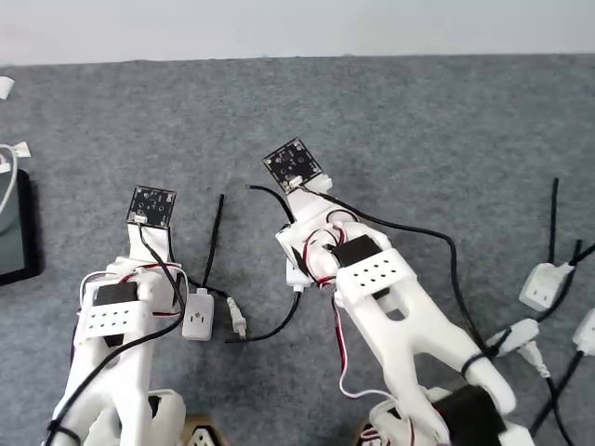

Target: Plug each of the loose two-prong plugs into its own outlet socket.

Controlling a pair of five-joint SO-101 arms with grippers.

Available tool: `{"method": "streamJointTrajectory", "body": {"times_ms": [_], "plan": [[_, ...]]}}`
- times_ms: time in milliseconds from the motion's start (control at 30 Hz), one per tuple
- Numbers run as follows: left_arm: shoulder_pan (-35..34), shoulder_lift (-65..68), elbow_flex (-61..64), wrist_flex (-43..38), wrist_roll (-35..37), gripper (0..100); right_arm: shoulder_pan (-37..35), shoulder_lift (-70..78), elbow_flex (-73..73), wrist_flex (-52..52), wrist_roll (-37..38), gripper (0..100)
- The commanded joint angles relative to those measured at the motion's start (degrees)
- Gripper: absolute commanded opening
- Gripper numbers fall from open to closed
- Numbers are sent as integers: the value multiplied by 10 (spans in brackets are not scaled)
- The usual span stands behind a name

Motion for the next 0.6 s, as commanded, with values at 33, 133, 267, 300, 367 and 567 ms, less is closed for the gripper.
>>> {"method": "streamJointTrajectory", "body": {"times_ms": [33,133,267,300,367,567], "plan": [[-3,2,-29,-9,-8,16,5,-64,19,7,9,8],[-3,2,-29,-9,-8,16,1,-67,31,7,24,8],[-3,2,-29,-9,-8,16,0,-58,33,3,24,8],[-3,2,-29,-9,-8,16,0,-56,33,3,25,8],[-3,2,-29,-9,-8,16,0,-50,30,2,25,8],[-3,2,-29,-9,-8,16,-8,-33,29,-19,27,8]]}}
